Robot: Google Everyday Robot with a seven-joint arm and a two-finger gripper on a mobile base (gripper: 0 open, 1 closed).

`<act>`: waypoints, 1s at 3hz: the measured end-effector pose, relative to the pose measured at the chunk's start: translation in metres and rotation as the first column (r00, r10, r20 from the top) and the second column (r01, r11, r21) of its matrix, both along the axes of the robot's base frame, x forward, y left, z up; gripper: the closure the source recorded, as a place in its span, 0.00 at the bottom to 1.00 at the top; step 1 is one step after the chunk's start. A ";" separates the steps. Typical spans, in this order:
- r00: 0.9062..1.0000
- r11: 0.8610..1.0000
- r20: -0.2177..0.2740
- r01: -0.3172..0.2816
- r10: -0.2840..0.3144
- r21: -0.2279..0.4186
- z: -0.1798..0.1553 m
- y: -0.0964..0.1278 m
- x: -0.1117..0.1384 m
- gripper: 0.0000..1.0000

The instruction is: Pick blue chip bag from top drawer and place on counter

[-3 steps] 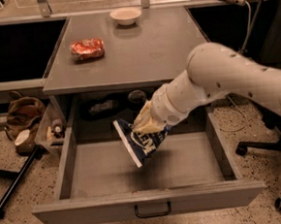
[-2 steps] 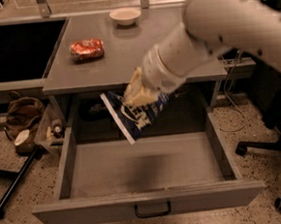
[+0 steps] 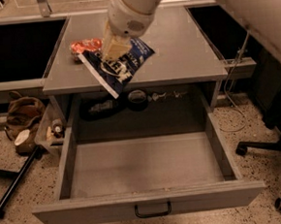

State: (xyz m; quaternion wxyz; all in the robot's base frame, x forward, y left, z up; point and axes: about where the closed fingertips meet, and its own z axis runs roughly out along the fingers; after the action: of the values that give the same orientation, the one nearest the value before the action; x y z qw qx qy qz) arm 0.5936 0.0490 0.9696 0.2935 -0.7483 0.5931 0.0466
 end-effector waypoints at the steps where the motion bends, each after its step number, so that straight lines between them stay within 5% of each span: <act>1: 0.999 0.999 0.039 0.027 -0.026 -0.024 -0.004 0.015 0.072 1.00; 2: 0.990 0.990 0.024 0.138 -0.138 0.003 -0.024 0.002 0.140 1.00; 3: 0.979 0.979 -0.082 0.192 -0.186 0.069 -0.063 -0.011 0.176 1.00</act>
Offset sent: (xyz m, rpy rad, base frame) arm 0.2461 -0.0266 -0.0015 0.0943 -0.0620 -0.3210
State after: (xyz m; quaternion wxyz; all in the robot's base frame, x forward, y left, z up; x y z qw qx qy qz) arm 0.7693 0.0382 0.9064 0.3027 -0.6744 0.6699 0.0694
